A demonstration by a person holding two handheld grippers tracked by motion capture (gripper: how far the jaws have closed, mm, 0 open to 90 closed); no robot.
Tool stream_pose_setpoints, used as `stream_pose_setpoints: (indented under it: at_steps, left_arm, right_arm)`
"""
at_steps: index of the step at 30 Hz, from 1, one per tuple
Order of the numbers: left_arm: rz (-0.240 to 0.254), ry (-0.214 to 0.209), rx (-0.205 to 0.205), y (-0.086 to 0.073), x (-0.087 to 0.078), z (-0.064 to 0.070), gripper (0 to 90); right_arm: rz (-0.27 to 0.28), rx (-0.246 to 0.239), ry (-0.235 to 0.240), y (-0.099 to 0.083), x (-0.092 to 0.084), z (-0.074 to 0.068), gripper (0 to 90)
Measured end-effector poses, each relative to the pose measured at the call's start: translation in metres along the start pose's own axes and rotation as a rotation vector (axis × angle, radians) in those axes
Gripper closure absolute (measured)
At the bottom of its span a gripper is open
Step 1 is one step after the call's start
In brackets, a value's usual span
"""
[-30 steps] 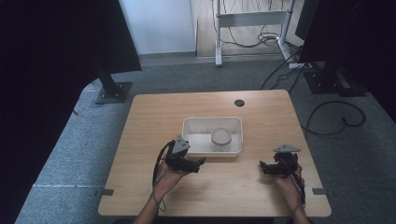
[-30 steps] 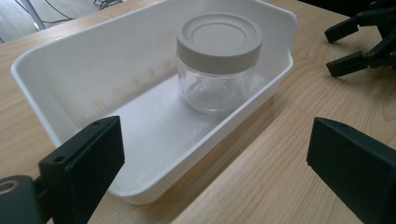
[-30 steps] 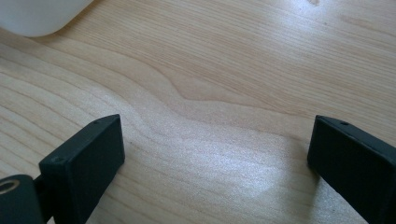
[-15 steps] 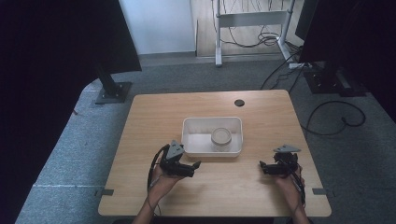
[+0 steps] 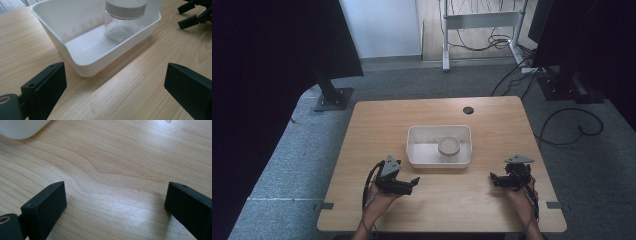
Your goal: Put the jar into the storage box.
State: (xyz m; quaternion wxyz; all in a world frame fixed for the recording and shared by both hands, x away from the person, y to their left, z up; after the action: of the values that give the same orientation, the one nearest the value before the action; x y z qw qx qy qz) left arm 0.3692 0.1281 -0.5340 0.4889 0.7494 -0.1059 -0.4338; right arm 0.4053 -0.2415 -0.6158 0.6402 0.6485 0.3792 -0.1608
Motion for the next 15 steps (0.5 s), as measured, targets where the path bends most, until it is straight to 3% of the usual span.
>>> stream_pose_setpoints:
  at_steps: [15]
  left_arm:
    - [-0.012, 0.032, -0.019, -0.032, -0.009, -0.001, 4.1]
  right_arm:
    - [0.0, 0.0, 0.001, 0.0, 0.0, 0.0, 3.4]
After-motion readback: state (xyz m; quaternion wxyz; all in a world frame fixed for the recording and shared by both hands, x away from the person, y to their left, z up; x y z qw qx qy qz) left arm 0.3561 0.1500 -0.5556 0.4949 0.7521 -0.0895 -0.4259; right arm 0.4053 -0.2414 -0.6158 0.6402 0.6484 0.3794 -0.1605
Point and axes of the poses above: each handheld gripper's, and its own axes: x roughly forward along the jaws, y roughly out of its top, z roughly to its right, the point moved 8 cm from there along x, roughly forward along the jaws, and after that the axes turned 9 degrees about x, right-handed, at the moved point
